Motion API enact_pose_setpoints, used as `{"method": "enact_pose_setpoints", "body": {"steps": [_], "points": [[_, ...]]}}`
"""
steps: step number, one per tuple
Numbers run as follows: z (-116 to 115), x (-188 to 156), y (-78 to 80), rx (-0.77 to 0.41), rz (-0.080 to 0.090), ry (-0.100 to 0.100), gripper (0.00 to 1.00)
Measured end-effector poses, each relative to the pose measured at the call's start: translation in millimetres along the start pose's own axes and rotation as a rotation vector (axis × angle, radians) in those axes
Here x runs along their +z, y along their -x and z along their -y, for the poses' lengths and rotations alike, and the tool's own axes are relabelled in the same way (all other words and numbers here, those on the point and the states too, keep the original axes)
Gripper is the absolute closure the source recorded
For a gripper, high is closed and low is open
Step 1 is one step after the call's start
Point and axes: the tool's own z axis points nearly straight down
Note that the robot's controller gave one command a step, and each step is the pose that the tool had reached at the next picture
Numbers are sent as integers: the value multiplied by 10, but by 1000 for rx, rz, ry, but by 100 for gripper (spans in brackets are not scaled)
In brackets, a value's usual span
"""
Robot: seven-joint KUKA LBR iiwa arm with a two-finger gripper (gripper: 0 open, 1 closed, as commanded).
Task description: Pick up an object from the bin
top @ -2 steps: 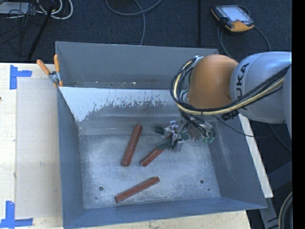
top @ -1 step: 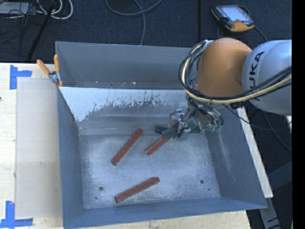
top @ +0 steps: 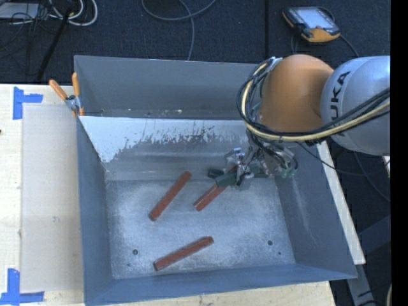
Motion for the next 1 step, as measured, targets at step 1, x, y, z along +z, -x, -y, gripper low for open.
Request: {"method": "enact_pose_setpoints", "body": {"steps": [1], "points": [[-14,81,-42,-61,-11,3,100]]}}
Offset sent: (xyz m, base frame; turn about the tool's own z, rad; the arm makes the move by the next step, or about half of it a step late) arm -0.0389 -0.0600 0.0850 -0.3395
